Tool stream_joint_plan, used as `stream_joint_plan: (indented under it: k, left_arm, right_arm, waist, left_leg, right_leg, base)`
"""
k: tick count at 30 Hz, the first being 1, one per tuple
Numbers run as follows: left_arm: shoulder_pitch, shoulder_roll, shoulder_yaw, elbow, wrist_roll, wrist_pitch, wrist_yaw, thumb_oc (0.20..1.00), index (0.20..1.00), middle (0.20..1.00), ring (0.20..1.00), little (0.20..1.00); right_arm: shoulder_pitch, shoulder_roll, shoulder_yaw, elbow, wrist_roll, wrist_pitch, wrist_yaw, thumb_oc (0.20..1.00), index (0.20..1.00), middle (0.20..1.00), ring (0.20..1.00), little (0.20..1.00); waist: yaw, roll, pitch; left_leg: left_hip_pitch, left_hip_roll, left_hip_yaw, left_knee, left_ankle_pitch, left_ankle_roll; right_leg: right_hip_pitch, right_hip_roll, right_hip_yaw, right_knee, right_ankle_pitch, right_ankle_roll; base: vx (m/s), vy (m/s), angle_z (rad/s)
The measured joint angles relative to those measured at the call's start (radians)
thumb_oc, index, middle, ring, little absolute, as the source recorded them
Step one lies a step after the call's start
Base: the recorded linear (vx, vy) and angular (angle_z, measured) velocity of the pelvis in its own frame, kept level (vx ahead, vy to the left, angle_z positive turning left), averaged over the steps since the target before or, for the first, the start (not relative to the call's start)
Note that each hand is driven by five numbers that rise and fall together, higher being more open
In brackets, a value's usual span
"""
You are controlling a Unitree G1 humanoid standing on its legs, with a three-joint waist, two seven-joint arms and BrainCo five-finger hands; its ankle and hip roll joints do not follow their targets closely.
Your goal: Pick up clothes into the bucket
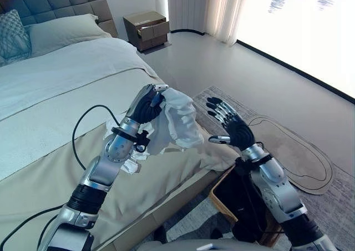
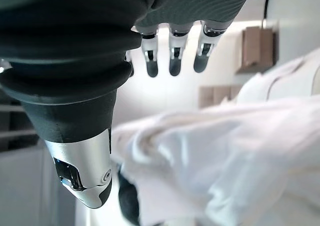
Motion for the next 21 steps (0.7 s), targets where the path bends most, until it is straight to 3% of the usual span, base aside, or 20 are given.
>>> stream_joint_plan:
  k: [7,14,21]
  left_arm:
    - [-0.001,0.002,-0.001,-0.001,0.019,0.009,0.006,0.2,0.2,0.2,0.2,0.2]
    - [-0.001,0.004,0.002,-0.032,0.015,0.029,0.006,0.2,0.2,0.2,0.2,0.2]
    - [-0.004,0.0,0.001,-0.155,-0.061,0.037,0.006,0.2,0.2,0.2,0.2,0.2]
  right_arm:
    - [-0.109,-0.006,0.106,-0.03,-0.048,0.031,0.021,1.0,1.0,1.0,1.0,1.0]
    - [-0.109,0.004,0.108,0.069,-0.251,0.049,0.0,1.0,1.0,1.0,1.0,1.0]
    - [-0.108,0.047,0.114,0.152,-0.328,0.069,-0.059,1.0,1.0,1.0,1.0,1.0]
  waist:
    - [-0.001,0.0,-0.002]
    - [0.001,-0.001,-0.002]
    - [0.001,0.0,-0.002]
  left_leg:
    - [-0.011,0.001,0.0,0.0,0.001,0.001]
    - [-0.011,-0.001,-0.002,0.0,0.001,0.001]
    - [-0.011,-0.001,-0.002,0.0,0.001,0.001]
  right_leg:
    - [-0.01,0.0,0.001,0.001,0.002,-0.003]
    - [-0.009,-0.001,-0.001,-0.001,0.002,-0.003]
    - [-0.008,0.0,-0.003,-0.004,0.002,-0.003]
  base:
    - [-0.02,0.001,0.0]
    - [0.0,0.0,0.0]
    - [0.0,0.0,0.0]
